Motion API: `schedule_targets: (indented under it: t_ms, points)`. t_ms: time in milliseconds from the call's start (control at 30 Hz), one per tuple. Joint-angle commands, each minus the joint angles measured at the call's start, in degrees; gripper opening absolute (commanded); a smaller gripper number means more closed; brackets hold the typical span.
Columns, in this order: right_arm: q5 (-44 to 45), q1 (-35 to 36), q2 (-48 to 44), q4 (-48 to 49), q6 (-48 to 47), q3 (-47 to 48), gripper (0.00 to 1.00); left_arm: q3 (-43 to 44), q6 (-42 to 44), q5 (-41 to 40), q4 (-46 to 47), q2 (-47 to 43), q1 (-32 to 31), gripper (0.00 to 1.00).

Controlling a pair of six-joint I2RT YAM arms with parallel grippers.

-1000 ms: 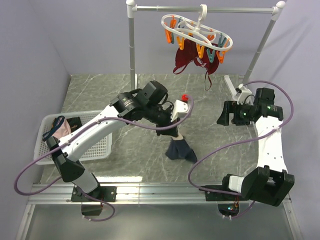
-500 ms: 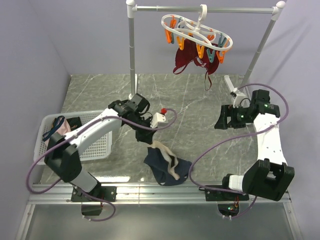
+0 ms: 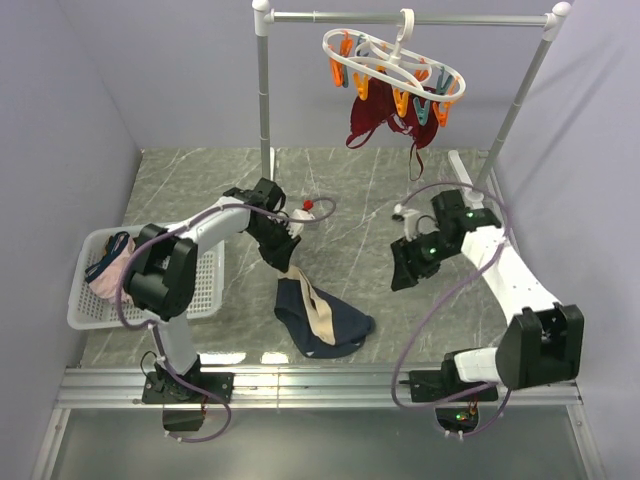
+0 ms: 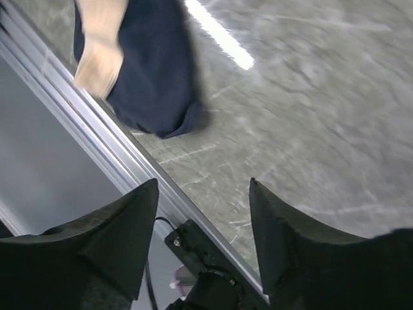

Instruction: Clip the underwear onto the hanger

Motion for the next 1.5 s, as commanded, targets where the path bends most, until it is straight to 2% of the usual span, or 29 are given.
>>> schedule_targets:
  t_ms: [0, 100, 167, 233, 267, 367, 400, 433, 467, 567, 700, 833, 1033, 1100, 1133, 1167, 1200, 1233, 1333, 1467]
  points:
    - [2.1, 8.8, -6.5, 6.8, 2.4, -1.5, 0.64, 3.6, -3.0, 2.7, -1.7, 2.6, 2.1, 0.19]
    - [5.7, 16.4, -9.3, 11.3, 4.0, -3.2, 0.61, 4.5, -4.3, 4.6, -2.6, 3.7, 3.0, 0.31]
    - [8.0, 24.4, -10.5, 14.9, 5.0, -4.8, 0.61, 5.0, -5.3, 5.5, -3.3, 3.1, 3.6, 0.37]
    - [11.0, 31.8, -10.9, 17.8, 6.0, -6.7, 0.61, 5.4, -6.1, 6.4, -4.0, 1.7, 4.1, 0.48]
    - [12.1, 34.1, -10.4, 20.0, 7.1, -7.2, 0.61, 5.9, -6.5, 6.5, -4.0, 1.1, 4.4, 0.57]
    - [12.6, 40.0, -6.9, 21.6, 8.2, -6.6, 0.62, 7.3, -8.9, 6.7, -5.6, -1.4, 5.1, 0.62]
    - [12.6, 41.5, -6.1, 21.9, 8.5, -6.0, 0.64, 7.5, -9.2, 7.0, -6.2, -2.7, 5.3, 0.74]
    - [13.8, 44.9, -4.6, 22.8, 8.9, -5.9, 0.66, 7.9, -10.3, 7.4, -6.7, -3.5, 6.0, 0.75]
    - [14.8, 46.9, -3.9, 23.4, 9.1, -5.8, 0.69, 7.7, -10.7, 8.2, -6.7, -4.4, 6.4, 0.91]
    - [17.3, 52.1, -0.7, 25.1, 10.6, -4.9, 0.74, 6.6, -14.4, 7.8, -5.0, -8.0, 8.4, 0.95]
    - [18.3, 56.5, 3.4, 25.5, 11.7, -3.7, 0.73, 3.8, -20.7, 8.7, -1.9, -13.1, 12.3, 0.96]
    - [21.4, 57.8, 7.9, 26.4, 12.5, -2.4, 0.70, 1.3, -22.8, 10.5, -0.5, -16.4, 16.0, 0.96]
    - [26.3, 57.8, 14.7, 28.4, 13.7, 0.6, 0.65, -1.3, -23.2, 9.8, -0.2, -19.5, 17.3, 0.96]
    - [26.0, 57.9, 15.6, 28.1, 13.7, 1.5, 0.55, -2.1, -23.0, 9.6, -0.2, -20.2, 17.7, 0.96]
    - [25.8, 57.8, 16.1, 27.8, 13.7, 1.8, 0.46, -2.9, -23.0, 9.5, -0.1, -20.4, 18.3, 0.96]
    - [25.7, 57.8, 16.2, 27.5, 13.6, 1.9, 0.25, -3.4, -22.9, 9.6, -0.1, -20.5, 18.5, 0.96]
    - [26.0, 57.7, 16.1, 27.3, 13.6, 2.1, 0.09, -3.7, -22.7, 9.5, -0.1, -20.7, 18.7, 0.96]
    - [26.9, 56.5, 15.1, 27.2, 13.8, 1.9, 0.00, -4.6, -22.6, 9.3, 0.0, -20.8, 18.8, 0.95]
    - [24.3, 51.6, 11.4, 25.8, 14.0, 1.9, 0.00, -6.8, -22.4, 9.1, 1.0, -21.5, 18.8, 0.92]
    - [20.8, 39.6, 6.9, 20.8, 12.9, 4.7, 0.00, -9.1, -22.3, 8.9, 3.0, -21.2, 18.8, 0.88]
